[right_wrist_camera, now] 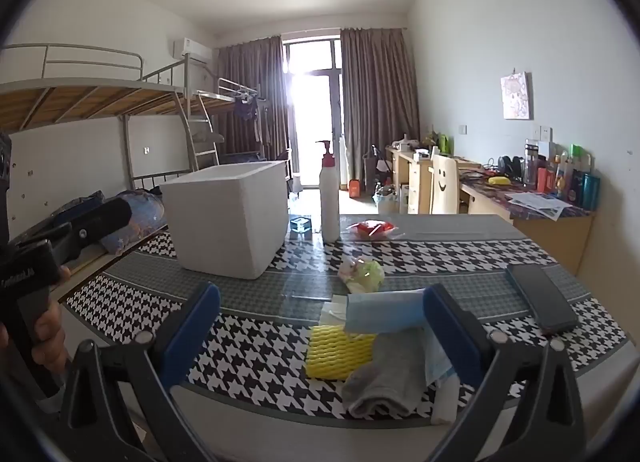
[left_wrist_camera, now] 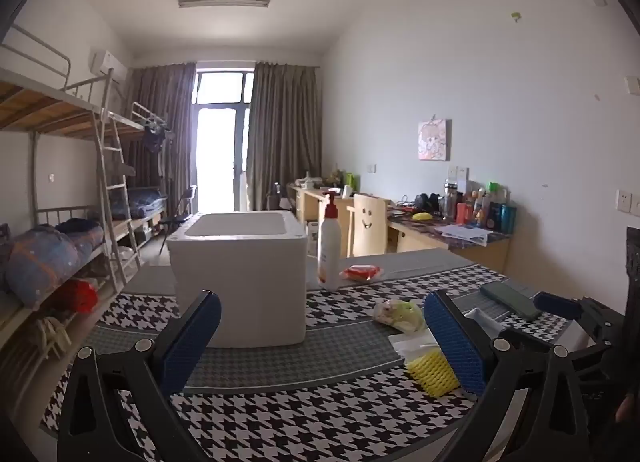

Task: Organize soft objects
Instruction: 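Move both tools toward the pile of mask, sock and foam net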

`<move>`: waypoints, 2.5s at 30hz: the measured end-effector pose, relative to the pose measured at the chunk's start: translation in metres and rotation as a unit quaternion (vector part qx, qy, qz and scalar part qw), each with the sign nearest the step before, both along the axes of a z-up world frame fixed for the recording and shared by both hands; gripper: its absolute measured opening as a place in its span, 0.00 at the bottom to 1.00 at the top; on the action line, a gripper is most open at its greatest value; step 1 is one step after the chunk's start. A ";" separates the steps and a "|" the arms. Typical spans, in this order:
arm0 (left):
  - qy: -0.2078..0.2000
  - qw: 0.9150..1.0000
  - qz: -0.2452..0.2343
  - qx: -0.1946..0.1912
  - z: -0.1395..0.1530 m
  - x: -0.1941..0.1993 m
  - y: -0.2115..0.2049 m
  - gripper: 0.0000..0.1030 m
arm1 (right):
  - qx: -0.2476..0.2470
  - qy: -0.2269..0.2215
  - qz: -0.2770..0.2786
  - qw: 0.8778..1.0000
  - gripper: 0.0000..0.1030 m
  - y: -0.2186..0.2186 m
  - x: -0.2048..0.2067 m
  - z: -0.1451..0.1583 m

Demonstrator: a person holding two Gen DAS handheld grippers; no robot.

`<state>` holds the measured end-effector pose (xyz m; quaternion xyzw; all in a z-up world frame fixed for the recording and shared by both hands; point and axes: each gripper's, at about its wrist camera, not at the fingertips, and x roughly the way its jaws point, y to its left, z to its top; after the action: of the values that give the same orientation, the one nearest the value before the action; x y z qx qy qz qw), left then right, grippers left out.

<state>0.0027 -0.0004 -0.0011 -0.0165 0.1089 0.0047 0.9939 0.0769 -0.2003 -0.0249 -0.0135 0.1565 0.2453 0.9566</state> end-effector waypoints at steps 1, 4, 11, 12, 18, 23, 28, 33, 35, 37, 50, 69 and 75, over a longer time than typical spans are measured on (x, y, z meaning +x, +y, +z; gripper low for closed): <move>0.005 1.000 -0.006 0.001 -0.001 0.002 -0.001 0.99 | 0.001 0.000 0.000 1.000 0.99 0.001 -0.001 0.000; -0.005 1.000 -0.006 -0.005 0.000 -0.005 0.001 0.99 | 0.006 0.008 0.001 1.000 1.00 0.002 -0.001 0.002; -0.002 1.000 0.011 -0.014 0.000 -0.002 0.005 0.99 | 0.005 0.005 -0.005 1.000 1.00 -0.001 0.001 0.000; -0.003 1.000 0.013 -0.014 0.000 -0.002 0.005 0.99 | 0.004 0.005 -0.006 1.000 0.99 -0.001 0.001 0.000; -0.005 1.000 0.018 -0.012 0.000 -0.002 0.005 0.99 | 0.002 0.003 -0.006 1.000 0.99 0.000 0.000 0.003; 0.003 1.000 0.011 -0.007 -0.002 0.001 0.003 0.99 | 0.002 0.002 -0.009 1.000 0.99 -0.003 -0.002 0.005; 0.004 1.000 0.007 -0.006 0.000 0.001 0.003 0.99 | 0.000 0.001 -0.009 1.000 0.99 -0.002 -0.001 0.004; 0.006 1.000 0.010 -0.008 0.001 0.003 0.002 0.99 | 0.000 0.000 -0.010 1.000 0.99 -0.002 0.000 0.003; 0.005 1.000 0.013 -0.008 0.000 0.003 0.003 0.99 | 0.000 0.000 -0.011 1.000 0.99 -0.002 0.000 0.003; 0.004 1.000 0.015 -0.007 0.000 0.003 0.004 0.99 | 0.000 0.000 -0.011 1.000 1.00 -0.002 0.000 0.004; 0.012 1.000 0.009 -0.006 -0.003 0.008 0.005 0.99 | -0.003 0.002 -0.012 1.000 0.99 -0.004 0.004 0.003; 0.063 0.998 -0.024 -0.004 -0.014 0.037 -0.007 0.99 | -0.006 0.036 -0.035 0.999 0.99 -0.015 0.027 -0.006; 0.080 0.996 -0.038 0.000 -0.018 0.049 -0.017 0.99 | -0.008 0.047 -0.043 0.998 0.99 -0.022 0.034 -0.011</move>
<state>0.0519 -0.0173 -0.0192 -0.0118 0.1883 -0.0321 0.9815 0.1106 -0.2221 -0.0357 -0.0028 0.2033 0.2026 0.9579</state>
